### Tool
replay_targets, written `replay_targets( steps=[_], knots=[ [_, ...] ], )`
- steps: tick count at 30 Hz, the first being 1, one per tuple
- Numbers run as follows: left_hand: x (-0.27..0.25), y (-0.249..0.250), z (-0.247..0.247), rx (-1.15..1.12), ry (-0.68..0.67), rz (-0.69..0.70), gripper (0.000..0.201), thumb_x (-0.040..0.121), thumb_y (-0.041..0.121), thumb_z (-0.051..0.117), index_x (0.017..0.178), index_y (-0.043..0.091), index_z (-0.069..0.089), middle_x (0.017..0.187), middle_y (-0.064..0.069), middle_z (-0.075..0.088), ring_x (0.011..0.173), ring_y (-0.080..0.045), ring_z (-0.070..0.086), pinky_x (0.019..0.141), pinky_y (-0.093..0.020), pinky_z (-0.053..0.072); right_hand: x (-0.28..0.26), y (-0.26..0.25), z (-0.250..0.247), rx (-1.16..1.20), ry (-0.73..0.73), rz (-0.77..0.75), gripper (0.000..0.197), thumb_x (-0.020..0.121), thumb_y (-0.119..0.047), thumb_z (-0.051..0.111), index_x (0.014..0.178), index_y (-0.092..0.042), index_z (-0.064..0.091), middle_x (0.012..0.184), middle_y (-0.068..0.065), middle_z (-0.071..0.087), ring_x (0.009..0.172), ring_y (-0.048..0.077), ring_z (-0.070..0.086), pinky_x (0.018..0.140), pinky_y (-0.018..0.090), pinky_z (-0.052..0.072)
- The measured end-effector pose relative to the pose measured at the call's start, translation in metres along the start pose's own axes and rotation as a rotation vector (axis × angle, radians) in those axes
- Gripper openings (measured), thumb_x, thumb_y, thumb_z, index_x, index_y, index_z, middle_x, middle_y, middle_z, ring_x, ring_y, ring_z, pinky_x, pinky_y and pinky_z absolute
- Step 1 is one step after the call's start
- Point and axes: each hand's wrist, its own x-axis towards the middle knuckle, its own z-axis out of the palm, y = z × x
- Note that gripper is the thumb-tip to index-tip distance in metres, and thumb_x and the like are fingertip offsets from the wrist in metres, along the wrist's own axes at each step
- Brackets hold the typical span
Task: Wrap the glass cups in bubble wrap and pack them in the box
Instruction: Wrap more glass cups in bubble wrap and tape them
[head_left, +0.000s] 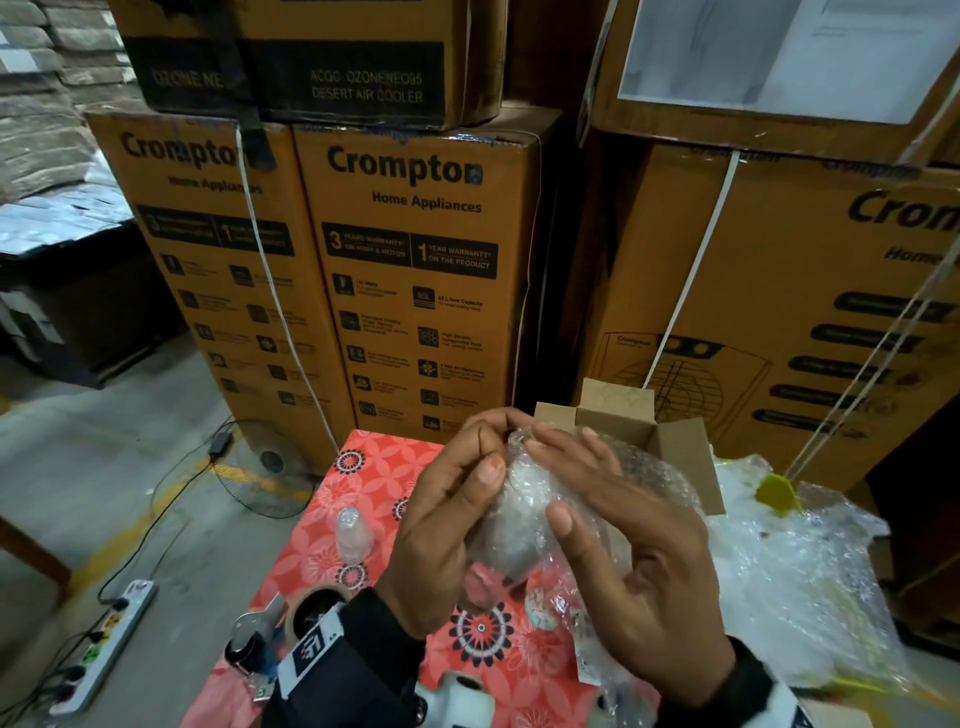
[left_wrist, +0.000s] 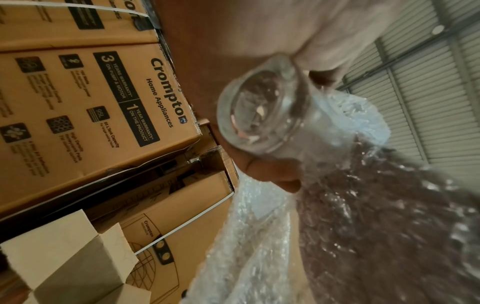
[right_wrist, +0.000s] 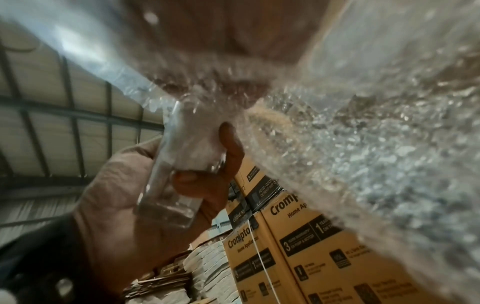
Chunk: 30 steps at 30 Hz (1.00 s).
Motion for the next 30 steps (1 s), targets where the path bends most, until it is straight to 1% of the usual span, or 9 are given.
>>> replay_targets(
  steps=[3,8,12,14,16,18,21,24,30],
  knots=[
    [0.001,0.0,0.002,-0.048,-0.001,-0.016,0.011,0.101,0.012,0.05,0.095,0.004,0.047,0.136,-0.025,0.048,0.115,-0.041,0.047,0.096,-0.058,0.038,-0.005,0.001,0.001,-0.04,0.06,-0.085,0.039,0.097,-0.012,0.062,0.135,-0.002,0.066,0.142,0.002,0.066,0.138,0.017,0.059,0.118,0.043,0.046],
    [-0.001,-0.001,0.01,-0.045,-0.004,0.045,0.015,0.099,0.006,0.044,0.113,0.008,0.049,0.13,-0.025,0.05,0.117,-0.039,0.052,0.1,-0.053,0.047,-0.007,-0.002,0.001,-0.071,0.04,-0.134,0.042,0.095,-0.011,0.058,0.136,0.0,0.064,0.146,0.004,0.063,0.14,0.021,0.058,0.116,0.047,0.046],
    [0.0,-0.003,0.011,0.065,0.054,0.08,0.036,0.1,0.004,0.036,0.13,-0.003,0.056,0.127,-0.025,0.059,0.124,-0.046,0.055,0.107,-0.054,0.046,-0.014,-0.006,0.007,-0.183,-0.146,-0.072,0.081,0.09,-0.044,0.07,0.156,-0.005,0.043,0.166,0.002,0.04,0.154,0.024,0.038,0.122,0.052,0.037],
    [0.0,-0.005,0.011,0.085,0.085,0.065,0.041,0.101,0.004,0.036,0.133,-0.004,0.059,0.132,-0.028,0.059,0.128,-0.05,0.054,0.11,-0.064,0.043,-0.016,-0.001,0.013,-0.278,-0.158,-0.078,0.108,0.078,-0.066,0.08,0.157,-0.007,0.037,0.167,0.002,0.033,0.155,0.025,0.033,0.121,0.051,0.037],
    [0.0,-0.005,0.012,0.092,0.106,0.053,0.041,0.101,0.005,0.037,0.134,-0.006,0.06,0.135,-0.033,0.056,0.13,-0.053,0.052,0.113,-0.07,0.04,-0.016,0.002,0.017,-0.355,-0.122,-0.111,0.12,0.07,-0.077,0.079,0.155,-0.004,0.037,0.164,0.003,0.034,0.155,0.026,0.034,0.12,0.054,0.036],
    [0.0,-0.004,0.012,0.096,0.12,0.045,0.041,0.103,0.006,0.037,0.133,-0.002,0.064,0.138,-0.033,0.055,0.132,-0.052,0.052,0.115,-0.068,0.04,-0.013,0.0,0.019,-0.396,-0.134,-0.109,0.123,0.068,-0.074,0.084,0.156,-0.002,0.036,0.165,0.003,0.032,0.156,0.025,0.03,0.123,0.057,0.032],
    [0.001,-0.001,0.012,0.079,0.113,0.037,0.042,0.104,0.009,0.037,0.132,0.003,0.067,0.14,-0.031,0.054,0.134,-0.046,0.054,0.115,-0.058,0.043,-0.009,-0.002,0.016,-0.414,-0.165,-0.083,0.121,0.071,-0.065,0.087,0.159,-0.002,0.032,0.167,-0.001,0.028,0.159,0.02,0.025,0.127,0.049,0.026],
    [0.003,-0.001,0.013,0.017,0.129,0.011,0.04,0.104,0.011,0.04,0.131,0.002,0.068,0.141,-0.031,0.054,0.135,-0.045,0.055,0.114,-0.053,0.045,-0.004,0.002,0.013,-0.463,-0.173,-0.094,0.113,0.07,-0.043,0.096,0.158,-0.004,0.037,0.163,0.002,0.038,0.157,0.019,0.03,0.13,0.043,0.022],
    [0.005,-0.003,0.015,0.047,0.155,0.012,0.038,0.105,0.011,0.038,0.124,-0.003,0.067,0.134,-0.034,0.054,0.13,-0.045,0.058,0.111,-0.047,0.049,0.002,0.002,0.008,-0.398,-0.136,-0.09,0.098,0.065,-0.028,0.097,0.149,-0.009,0.052,0.147,-0.002,0.055,0.143,0.013,0.046,0.121,0.032,0.034]
  ],
)
